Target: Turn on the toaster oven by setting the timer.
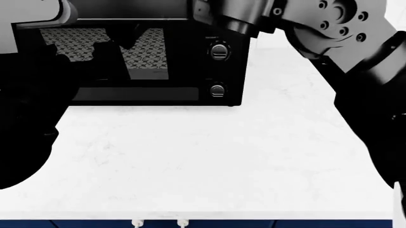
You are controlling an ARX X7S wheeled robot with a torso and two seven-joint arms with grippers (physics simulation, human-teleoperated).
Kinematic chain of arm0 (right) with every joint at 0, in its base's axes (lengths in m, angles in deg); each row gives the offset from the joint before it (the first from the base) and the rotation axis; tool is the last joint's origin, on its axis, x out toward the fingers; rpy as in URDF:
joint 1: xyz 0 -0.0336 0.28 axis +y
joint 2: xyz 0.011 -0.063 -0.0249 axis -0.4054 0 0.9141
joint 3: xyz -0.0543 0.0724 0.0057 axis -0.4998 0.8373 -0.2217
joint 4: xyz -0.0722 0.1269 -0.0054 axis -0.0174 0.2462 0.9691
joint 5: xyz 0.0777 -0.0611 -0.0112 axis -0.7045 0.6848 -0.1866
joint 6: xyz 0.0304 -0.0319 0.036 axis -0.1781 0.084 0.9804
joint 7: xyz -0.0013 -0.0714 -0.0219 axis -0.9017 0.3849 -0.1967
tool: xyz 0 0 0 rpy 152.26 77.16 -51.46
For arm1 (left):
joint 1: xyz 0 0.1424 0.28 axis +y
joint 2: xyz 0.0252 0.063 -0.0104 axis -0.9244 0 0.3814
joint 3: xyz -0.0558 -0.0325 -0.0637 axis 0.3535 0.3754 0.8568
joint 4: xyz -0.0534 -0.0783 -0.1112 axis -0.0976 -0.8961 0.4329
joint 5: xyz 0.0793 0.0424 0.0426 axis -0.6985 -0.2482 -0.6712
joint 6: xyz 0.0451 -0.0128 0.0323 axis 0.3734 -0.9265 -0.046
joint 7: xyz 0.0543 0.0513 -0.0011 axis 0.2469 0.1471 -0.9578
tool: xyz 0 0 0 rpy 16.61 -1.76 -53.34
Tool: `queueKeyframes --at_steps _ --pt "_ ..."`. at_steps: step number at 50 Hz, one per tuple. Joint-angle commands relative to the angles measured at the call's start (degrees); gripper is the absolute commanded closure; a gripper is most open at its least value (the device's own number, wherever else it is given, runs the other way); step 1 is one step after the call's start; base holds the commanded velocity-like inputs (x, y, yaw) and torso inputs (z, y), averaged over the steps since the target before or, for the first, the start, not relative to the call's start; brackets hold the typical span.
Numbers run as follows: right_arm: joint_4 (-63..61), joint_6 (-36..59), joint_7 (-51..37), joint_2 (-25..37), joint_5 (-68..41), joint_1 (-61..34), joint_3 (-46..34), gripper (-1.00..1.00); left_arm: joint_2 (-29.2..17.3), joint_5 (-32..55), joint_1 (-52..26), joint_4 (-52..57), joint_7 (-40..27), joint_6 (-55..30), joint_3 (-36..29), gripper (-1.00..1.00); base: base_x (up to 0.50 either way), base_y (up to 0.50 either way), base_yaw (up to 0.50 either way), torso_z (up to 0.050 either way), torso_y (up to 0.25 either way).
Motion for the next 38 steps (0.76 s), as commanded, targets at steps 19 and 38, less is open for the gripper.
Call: queueKeyframes --at_steps 19,38 --pt "-1.5 -6.4 -0.7 0.7 -4.4 5.4 4.2 1.00 -0.4 -0.2 -0.1 -0.1 0.2 0.7 -0.5 -1.00 0.00 0.00 0.00 0.000 0.000" --pt "-1.9 -8.8 -0.1 0.7 -6.0 6.8 6.2 1.00 -0.9 0.4 -0.1 0.2 -0.3 1.0 -0.6 -1.00 0.00 0.00 0.00 -0.001 0.000"
